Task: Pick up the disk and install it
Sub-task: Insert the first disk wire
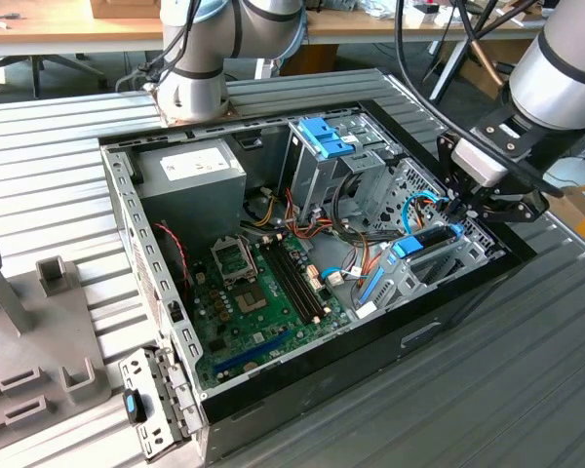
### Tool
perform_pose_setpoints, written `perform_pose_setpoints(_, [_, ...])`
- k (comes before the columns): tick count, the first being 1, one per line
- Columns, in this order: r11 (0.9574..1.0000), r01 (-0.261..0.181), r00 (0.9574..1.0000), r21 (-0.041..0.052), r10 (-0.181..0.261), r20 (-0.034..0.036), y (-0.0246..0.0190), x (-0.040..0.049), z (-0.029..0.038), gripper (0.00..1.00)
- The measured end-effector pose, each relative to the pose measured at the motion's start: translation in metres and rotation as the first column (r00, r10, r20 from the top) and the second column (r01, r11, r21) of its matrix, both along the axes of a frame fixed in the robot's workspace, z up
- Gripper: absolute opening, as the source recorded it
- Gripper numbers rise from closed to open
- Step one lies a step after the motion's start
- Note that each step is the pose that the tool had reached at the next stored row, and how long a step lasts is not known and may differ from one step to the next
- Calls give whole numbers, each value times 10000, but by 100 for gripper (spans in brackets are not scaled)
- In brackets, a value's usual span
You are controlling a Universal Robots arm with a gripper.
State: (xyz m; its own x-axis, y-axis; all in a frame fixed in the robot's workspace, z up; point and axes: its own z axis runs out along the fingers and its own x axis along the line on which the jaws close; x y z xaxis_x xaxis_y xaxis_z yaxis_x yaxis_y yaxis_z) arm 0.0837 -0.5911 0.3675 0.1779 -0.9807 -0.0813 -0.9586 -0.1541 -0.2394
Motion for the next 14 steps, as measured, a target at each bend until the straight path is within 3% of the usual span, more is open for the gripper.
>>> perform_pose_setpoints(14, [9944,1057,9944,5,-1057,0,-1,-61,-29,16])
